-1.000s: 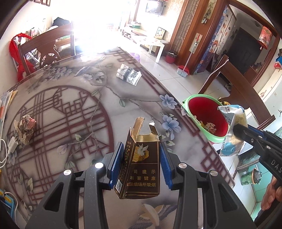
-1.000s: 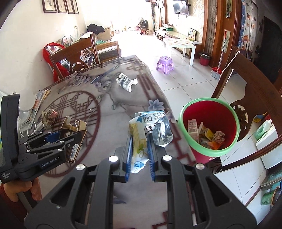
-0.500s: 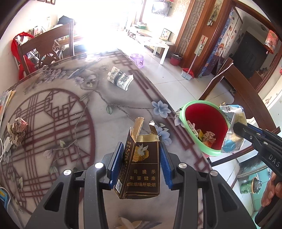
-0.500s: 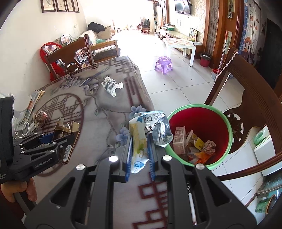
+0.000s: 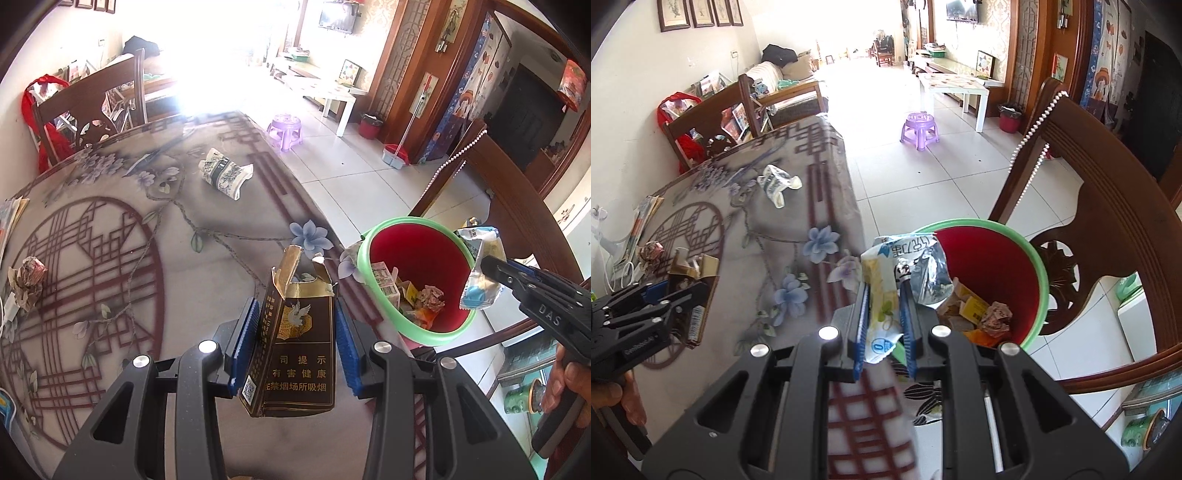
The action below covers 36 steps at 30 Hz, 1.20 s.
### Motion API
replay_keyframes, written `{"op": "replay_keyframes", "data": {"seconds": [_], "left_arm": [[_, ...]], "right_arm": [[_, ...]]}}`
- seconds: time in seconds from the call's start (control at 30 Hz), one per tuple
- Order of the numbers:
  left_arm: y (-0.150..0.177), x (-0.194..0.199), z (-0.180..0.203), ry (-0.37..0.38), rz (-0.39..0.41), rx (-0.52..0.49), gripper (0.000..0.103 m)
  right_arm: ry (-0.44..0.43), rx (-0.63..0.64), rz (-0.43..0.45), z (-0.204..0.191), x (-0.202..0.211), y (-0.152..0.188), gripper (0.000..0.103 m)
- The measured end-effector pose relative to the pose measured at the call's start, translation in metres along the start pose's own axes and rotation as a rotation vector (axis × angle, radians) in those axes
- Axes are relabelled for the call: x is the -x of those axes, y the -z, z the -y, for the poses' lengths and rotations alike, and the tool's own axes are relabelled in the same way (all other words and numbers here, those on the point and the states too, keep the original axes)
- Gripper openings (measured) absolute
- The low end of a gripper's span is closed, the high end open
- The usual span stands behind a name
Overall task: Collect trash
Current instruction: 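Carry the cigarette pack and blue-white wrapper over the red bin with both grippers, then open the left gripper to drop the cigarette pack while the right drops the wrapper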
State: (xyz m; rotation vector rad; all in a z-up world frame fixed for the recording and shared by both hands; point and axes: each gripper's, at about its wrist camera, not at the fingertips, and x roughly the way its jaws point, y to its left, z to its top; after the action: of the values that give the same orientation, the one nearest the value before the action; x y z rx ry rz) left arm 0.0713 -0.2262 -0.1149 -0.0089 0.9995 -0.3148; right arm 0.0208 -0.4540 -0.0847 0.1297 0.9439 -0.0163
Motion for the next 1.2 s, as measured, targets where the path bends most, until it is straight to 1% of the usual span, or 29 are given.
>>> {"op": "replay_keyframes", "data": {"seconds": [0.37,0.7,0.77,0.8,0.9,1.0,1.1,1.2], "left_arm": [[-0.008,-0.009,0.014,-0.029,-0.018,-0.012,0.038],[-0.018,-0.017,0.030,-0.036,-0.020,-0.041,0.038],[-0.021,-0.019,0.036,-0.031,-0.018,-0.057,0.038],[-0.024,-0.020,0.040,-0.026,-0.015,-0.066,0.038],[-0.030,-0.026,0.050,0.001,-0.012,-0.093,0.038],[-0.038,-0.035,0.068,0.041,-0.014,-0.136,0.038],[-0.047,-0.047,0.092,0.094,-0.021,-0.186,0.038],[-0.053,-0.060,0.118,0.142,-0.030,-0.244,0.038]], "right_arm": [[0.051,-0.035,-0.060,0.049,-0.045,-0.007,0.017],[0.073,-0.043,-0.090,0.069,-0.070,-0.013,0.017],[0.078,-0.044,-0.088,0.072,-0.074,-0.014,0.021],[0.079,-0.047,-0.089,0.074,-0.076,-0.015,0.027],[0.078,-0.063,-0.077,0.080,-0.073,-0.014,0.028],[0.084,-0.100,-0.056,0.089,-0.064,-0.012,0.028],[0.101,-0.141,-0.041,0.101,-0.051,-0.006,0.034],[0.127,-0.176,-0.036,0.114,-0.038,0.003,0.034]]}}
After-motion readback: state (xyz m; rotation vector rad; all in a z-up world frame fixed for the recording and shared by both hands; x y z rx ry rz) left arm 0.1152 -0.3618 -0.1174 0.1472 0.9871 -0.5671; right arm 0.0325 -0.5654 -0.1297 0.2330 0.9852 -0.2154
